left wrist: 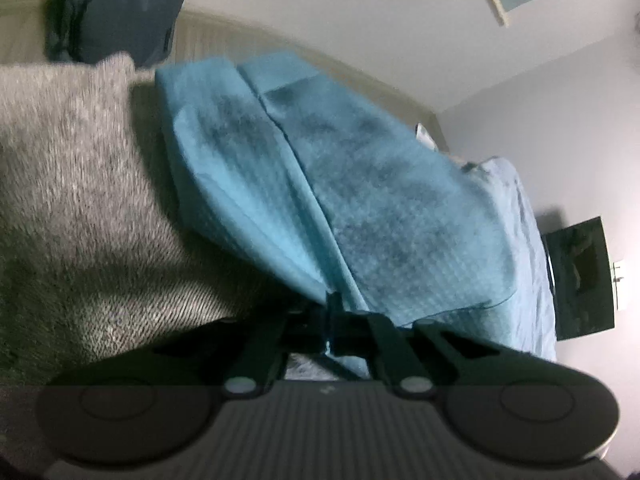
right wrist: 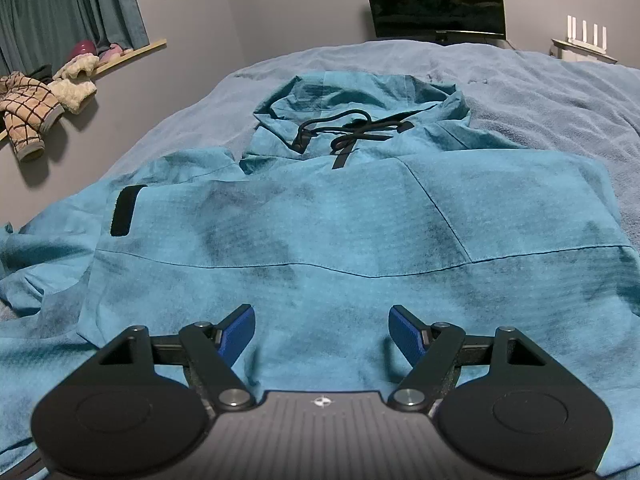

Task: Fold large clothes
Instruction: 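Fold the held side over the jacket body with the left tool, release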

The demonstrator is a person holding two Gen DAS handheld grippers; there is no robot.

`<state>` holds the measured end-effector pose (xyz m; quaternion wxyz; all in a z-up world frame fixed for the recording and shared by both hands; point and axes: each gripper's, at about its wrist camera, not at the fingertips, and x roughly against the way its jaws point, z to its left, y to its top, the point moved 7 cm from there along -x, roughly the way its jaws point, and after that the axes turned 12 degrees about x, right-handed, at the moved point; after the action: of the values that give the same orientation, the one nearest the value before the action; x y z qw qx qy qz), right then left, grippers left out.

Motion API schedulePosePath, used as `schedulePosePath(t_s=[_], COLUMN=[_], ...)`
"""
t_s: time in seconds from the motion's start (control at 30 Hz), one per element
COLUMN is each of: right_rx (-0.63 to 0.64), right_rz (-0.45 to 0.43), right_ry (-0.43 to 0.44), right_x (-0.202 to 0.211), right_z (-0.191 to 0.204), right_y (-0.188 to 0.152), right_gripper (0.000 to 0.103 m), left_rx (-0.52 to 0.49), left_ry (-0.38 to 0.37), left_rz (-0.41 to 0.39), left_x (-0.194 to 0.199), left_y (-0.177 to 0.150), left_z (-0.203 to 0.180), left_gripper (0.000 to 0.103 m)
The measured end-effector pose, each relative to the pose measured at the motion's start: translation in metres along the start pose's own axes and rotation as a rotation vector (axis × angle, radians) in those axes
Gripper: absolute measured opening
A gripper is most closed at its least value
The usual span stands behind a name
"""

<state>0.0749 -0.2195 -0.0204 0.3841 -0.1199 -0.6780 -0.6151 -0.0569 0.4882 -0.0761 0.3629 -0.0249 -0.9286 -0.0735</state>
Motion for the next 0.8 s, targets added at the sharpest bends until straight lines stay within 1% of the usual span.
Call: schedulePosePath(t_s=[0.1,0.17,0.3,0.43,0.53,0.63,0.77,0.8], right_rx=[-0.003,-0.007,-0.008,-0.016,-0.025,-0.033,-0.052,-0.058], right_rz=[-0.009,-0.014,-0.018,-0.029,-0.035,-0.041,-0.048,-0.05], right_ry=[-0.001,0.0,0.001,-0.001,-0.001,0.0,0.002,0.003], right_x=[0.003,0.003,0.004,0.006,0.008,0.009,0.01,0.01], right_z=[-0.001,-0.002,-0.002,-0.002,-0.003,-0.004,-0.006,-0.007], right_y=[0.001,0.002,0.003,0.004,0.005,0.005,0.006,0.005], right_gripper=[0.076,0.076,0.076,0.076,0.076,0.076,0.076,0.076], left_rx=[-0.029,-0.077,-0.185,-0.295,-0.383,-0.474,-0.594,-0.628], left_ry=[-0.038,-0.059,-0.127,-0.213,-0.264,-0.307,-0.354,-0.366], left_rz=[-0.049,-0.088,-0.155,-0.188,-0.198,-0.2,-0.19,-0.185], left_x=[0.021,0.038,0.073,0.104,0.121,0.134,0.14,0.14], left_y=[-0.003,-0.005,-0.018,-0.041,-0.066,-0.102,-0.166,-0.185], left_z=[-0.017,-0.036,-0.086,-0.14,-0.176,-0.213,-0.252,-0.27], left_gripper=[0.0,0.0,0.0,0.0,0.0,0.0,0.0,0.0])
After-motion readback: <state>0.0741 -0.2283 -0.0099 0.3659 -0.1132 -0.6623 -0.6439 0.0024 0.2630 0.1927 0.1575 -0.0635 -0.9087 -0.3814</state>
